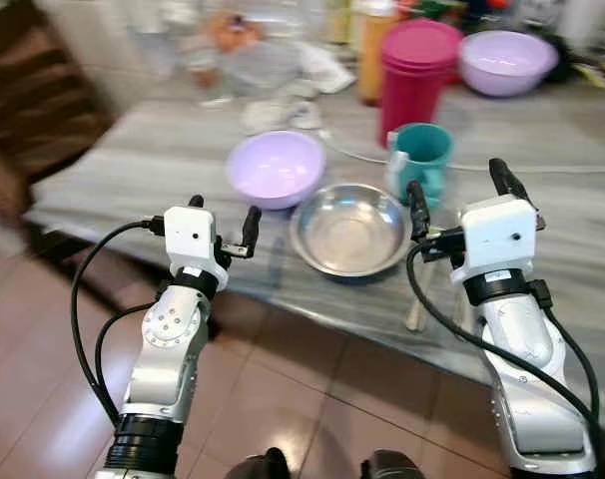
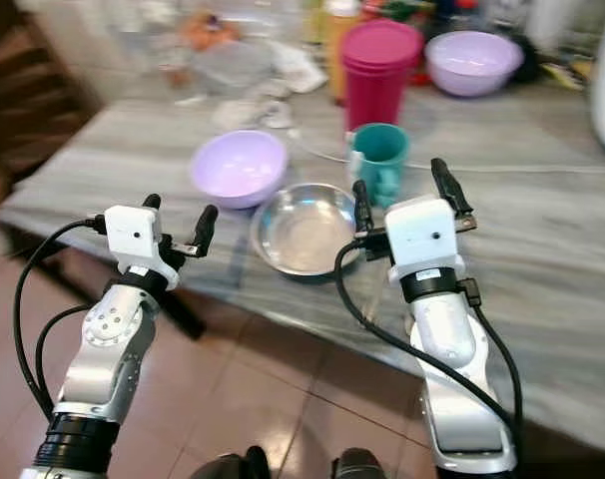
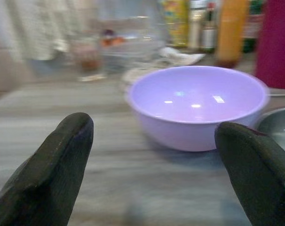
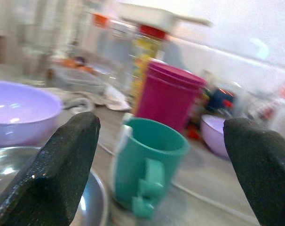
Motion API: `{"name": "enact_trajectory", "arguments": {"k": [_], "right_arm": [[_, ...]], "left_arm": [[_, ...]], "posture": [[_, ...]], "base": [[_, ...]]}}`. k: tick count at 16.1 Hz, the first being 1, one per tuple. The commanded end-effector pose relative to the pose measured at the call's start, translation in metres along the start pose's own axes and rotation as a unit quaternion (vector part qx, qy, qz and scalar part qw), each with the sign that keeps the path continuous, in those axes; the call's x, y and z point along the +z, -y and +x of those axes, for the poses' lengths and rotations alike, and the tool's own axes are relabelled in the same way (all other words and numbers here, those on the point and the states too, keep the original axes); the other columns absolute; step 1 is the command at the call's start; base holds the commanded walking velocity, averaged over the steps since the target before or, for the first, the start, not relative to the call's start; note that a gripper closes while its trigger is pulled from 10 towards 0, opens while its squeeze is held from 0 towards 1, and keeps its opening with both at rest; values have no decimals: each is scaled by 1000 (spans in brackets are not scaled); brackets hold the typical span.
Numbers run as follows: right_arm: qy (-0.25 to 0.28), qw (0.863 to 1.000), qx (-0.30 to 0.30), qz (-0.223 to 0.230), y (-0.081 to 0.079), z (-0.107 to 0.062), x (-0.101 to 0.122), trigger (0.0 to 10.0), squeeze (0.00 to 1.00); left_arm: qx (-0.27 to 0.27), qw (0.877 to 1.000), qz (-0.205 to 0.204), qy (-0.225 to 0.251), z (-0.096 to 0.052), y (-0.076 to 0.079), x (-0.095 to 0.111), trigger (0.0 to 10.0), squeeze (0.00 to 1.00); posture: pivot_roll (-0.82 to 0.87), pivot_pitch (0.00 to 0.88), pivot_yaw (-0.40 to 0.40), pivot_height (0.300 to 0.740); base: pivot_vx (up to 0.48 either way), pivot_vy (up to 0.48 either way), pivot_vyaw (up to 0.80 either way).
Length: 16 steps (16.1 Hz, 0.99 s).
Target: Setting the table
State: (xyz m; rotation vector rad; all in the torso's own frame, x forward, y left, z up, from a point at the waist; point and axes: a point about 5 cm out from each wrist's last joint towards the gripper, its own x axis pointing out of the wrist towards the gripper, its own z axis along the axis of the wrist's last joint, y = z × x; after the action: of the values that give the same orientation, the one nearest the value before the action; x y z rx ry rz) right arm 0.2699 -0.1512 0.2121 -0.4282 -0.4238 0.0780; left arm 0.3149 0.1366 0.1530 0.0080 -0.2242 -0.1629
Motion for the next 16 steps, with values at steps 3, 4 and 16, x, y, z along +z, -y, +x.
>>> {"name": "enact_trajectory", "arguments": {"k": [3,4,16], "right_arm": [[23,999,26,-8,-12,0,10,10000,0],[22,999,29,-7,-13,0,9,10000,0],[18,996,75,51,-28,1,12,10000,0]], "left_arm": [[46,998,27,12,4,-11,3,10000,0],[48,998,31,13,5,-11,3,10000,0],[167,981,103,-4,3,-41,-6,10000,0]], "posture": [[-303,146,118,740],[-303,146,118,740],[-298,157,117,740]], "base": [[0,0,800],[0,0,800],[0,0,800]]}}
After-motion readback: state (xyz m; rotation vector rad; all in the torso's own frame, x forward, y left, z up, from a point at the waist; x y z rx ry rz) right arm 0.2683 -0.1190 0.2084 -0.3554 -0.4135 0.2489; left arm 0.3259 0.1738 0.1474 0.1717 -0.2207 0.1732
